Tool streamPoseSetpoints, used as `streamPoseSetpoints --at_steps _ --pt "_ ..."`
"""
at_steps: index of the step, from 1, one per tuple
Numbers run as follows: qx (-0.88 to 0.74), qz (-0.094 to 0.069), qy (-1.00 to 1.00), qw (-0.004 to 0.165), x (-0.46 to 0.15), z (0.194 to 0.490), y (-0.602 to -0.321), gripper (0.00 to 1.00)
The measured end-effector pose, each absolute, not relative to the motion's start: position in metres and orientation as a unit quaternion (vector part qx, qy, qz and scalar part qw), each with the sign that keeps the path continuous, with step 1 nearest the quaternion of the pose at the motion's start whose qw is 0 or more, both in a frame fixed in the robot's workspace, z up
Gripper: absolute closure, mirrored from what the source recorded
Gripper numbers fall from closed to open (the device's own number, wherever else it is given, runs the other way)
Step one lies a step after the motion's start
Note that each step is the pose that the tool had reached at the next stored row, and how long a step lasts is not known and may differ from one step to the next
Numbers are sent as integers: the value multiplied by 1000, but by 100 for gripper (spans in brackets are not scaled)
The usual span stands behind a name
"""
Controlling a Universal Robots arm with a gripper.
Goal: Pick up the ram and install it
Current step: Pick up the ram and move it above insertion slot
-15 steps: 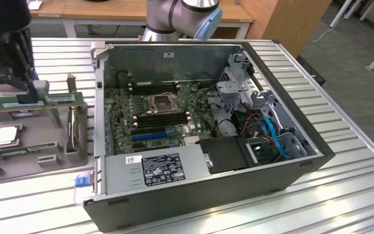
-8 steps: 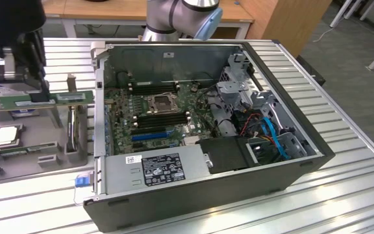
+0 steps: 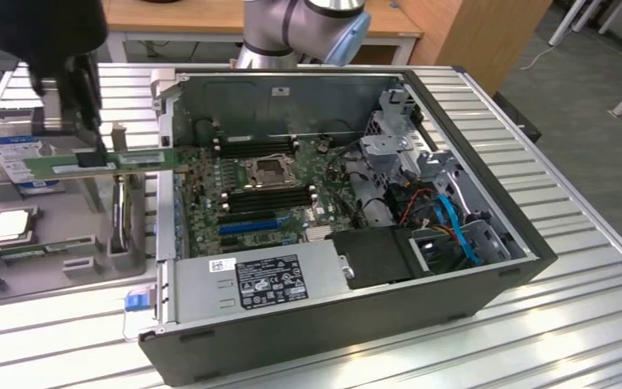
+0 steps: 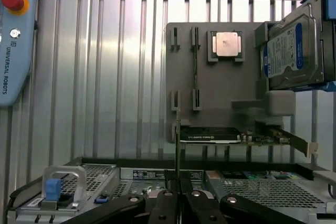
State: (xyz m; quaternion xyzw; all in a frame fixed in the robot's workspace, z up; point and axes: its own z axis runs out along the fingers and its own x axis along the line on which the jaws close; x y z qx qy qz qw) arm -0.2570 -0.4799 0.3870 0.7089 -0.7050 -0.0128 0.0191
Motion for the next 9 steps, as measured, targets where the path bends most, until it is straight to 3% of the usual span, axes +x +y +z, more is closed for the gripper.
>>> streamPoseSetpoints --at_steps 9 --pt "709 -13 -705 19 -217 387 -480 88"
